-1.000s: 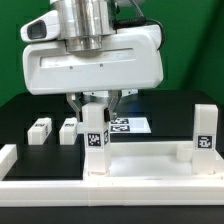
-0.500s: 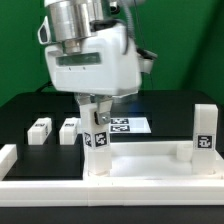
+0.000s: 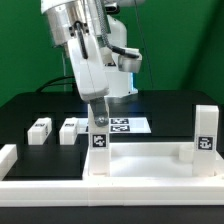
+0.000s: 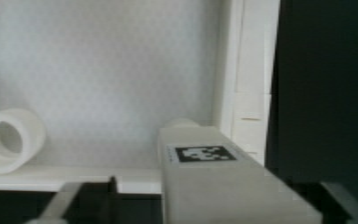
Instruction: Assemble desk
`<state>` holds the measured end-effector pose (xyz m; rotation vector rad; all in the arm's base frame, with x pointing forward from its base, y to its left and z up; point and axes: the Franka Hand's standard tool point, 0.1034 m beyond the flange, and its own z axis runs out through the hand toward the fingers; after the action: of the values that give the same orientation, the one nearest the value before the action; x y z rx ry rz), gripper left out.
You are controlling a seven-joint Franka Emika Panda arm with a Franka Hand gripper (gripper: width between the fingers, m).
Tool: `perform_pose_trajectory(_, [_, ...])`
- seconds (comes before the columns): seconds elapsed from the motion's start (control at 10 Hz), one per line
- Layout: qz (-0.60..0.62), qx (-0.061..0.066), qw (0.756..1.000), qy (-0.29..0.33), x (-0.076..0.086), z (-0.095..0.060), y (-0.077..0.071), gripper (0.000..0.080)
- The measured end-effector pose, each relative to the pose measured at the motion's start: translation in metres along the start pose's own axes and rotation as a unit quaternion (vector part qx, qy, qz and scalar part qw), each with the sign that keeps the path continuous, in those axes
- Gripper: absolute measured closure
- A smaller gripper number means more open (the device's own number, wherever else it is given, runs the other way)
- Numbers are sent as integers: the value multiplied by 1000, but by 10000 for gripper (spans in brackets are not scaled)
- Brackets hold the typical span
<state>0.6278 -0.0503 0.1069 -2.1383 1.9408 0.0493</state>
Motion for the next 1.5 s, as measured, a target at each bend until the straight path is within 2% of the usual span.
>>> perform_pose_trajectory(0.1, [-88,-7,996,8,-1,0,0,216])
perform_pose_trajectory(0.2, [-179,-13,984,14,-3,2,0,170])
perform_pose_trajectory(0.3, [-265,-13,964,17,-4,2,-1,170])
perform_pose_trajectory(0.6, [-347,-16,938,17,-2,3,0,151])
perform_pose_trajectory(0.7, [-433,-29,901,16,-2,0,-2,151])
perform_pose_trajectory(0.8, [-540,-43,840,20,0,-8,-15,151])
perform_pose_trajectory(0.9, [-627,-59,777,0,-3,-9,-16,151])
perform_pose_trajectory(1.1, [-615,-59,786,-1,-1,-9,-15,151])
perform_pose_trajectory(1.3, [-575,-58,816,2,-1,-9,-15,408])
perform_pose_trajectory(1.4, [-546,-59,836,6,2,-10,-15,408])
perform_pose_trajectory(1.5, [-504,-58,861,11,4,-10,-15,494])
